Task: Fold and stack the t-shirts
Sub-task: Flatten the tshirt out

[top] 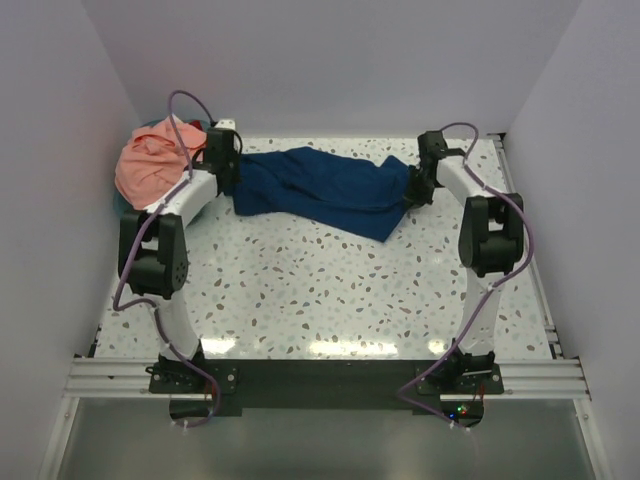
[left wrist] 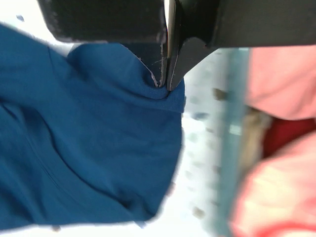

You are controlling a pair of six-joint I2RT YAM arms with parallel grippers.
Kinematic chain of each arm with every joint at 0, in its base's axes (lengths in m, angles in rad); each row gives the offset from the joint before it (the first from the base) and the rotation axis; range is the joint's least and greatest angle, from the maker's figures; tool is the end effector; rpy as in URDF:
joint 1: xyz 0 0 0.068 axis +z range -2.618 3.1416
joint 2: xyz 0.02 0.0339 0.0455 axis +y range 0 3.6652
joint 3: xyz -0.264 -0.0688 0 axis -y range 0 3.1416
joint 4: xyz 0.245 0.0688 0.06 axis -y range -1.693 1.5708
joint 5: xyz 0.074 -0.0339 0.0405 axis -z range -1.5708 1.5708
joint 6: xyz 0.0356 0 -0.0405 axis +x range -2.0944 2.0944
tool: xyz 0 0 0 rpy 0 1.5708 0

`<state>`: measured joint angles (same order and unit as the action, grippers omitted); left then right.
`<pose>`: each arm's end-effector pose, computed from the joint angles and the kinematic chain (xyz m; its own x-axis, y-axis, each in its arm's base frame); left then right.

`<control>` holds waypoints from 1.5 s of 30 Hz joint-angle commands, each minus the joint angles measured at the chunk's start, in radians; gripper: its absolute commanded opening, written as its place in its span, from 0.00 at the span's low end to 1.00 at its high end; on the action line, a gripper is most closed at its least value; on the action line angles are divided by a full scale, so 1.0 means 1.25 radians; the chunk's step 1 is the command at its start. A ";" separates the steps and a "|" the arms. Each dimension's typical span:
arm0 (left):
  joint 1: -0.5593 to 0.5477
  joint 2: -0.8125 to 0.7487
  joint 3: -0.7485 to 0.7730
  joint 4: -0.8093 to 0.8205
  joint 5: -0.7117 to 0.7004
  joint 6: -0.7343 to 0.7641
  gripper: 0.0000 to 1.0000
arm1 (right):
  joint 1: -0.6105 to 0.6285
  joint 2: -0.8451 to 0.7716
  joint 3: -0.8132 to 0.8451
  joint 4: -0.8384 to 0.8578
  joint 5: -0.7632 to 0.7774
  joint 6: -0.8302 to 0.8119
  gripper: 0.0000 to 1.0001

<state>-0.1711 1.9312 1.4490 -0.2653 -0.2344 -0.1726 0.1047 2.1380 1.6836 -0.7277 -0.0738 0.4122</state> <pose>0.4327 -0.0664 0.2262 -0.6595 -0.0556 -0.7496 -0.1173 0.9927 0.0296 0.4471 0.0496 0.1812 -0.8961 0.3076 -0.3199 0.2478 0.9448 0.2143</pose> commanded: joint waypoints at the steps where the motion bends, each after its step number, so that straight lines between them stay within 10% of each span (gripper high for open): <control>1: 0.017 -0.051 0.014 0.061 -0.083 -0.007 0.00 | -0.005 -0.084 0.092 -0.062 0.072 0.005 0.00; 13: 0.109 -0.022 0.092 0.093 -0.060 0.018 0.00 | -0.025 0.011 0.415 -0.110 0.111 0.014 0.03; 17: 0.111 0.029 0.166 0.069 -0.016 0.007 0.00 | -0.025 0.120 0.603 -0.125 0.063 0.046 0.47; 20: 0.110 0.059 0.189 0.064 0.030 -0.001 0.00 | -0.025 0.088 0.502 -0.086 0.060 0.057 0.59; 29: 0.111 0.083 0.188 0.060 0.091 -0.012 0.00 | -0.020 -0.054 0.094 0.041 -0.012 0.051 0.51; 45: 0.110 0.072 0.161 0.078 0.115 -0.028 0.00 | 0.017 0.098 0.182 0.063 -0.013 0.056 0.43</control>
<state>-0.0357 2.0441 1.6470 -0.2165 -0.1062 -0.1890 0.1299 2.2448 1.8763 -0.6495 -0.0971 0.4786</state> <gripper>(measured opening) 0.021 0.435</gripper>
